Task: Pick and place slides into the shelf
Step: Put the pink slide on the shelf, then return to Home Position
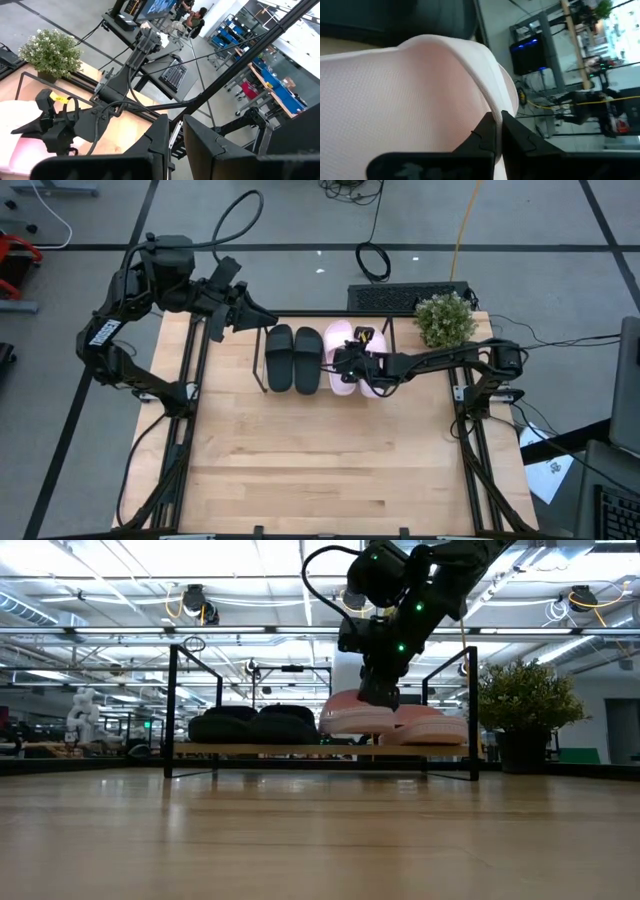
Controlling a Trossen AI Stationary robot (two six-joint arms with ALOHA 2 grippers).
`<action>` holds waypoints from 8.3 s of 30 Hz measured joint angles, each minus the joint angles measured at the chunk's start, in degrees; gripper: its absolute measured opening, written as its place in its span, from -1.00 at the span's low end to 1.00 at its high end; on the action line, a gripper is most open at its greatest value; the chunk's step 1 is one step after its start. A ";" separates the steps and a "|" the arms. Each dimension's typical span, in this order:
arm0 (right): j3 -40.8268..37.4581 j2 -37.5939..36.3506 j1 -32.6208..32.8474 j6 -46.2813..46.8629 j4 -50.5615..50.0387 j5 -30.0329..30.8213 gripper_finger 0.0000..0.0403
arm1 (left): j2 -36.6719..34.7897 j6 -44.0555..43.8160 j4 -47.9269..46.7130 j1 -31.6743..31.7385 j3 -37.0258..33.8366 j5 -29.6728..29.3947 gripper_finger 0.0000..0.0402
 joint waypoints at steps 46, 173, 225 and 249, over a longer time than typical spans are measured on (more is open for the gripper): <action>0.00 -0.02 -1.73 3.59 -4.41 -4.33 -1.00 | 0.02 0.04 0.04 0.00 0.01 0.15 -0.75; -34.56 -84.62 48.52 31.57 5.78 7.77 -0.96 | -59.80 18.72 58.85 -45.97 -104.29 -28.61 -0.74; -58.62 -98.29 46.83 43.76 17.96 -6.96 -0.95 | -79.56 19.27 54.72 -45.89 -115.03 -31.45 -0.74; -58.53 -98.29 41.27 41.98 15.85 -2.86 -0.96 | -79.54 18.99 56.76 -30.47 -119.00 -22.06 -0.75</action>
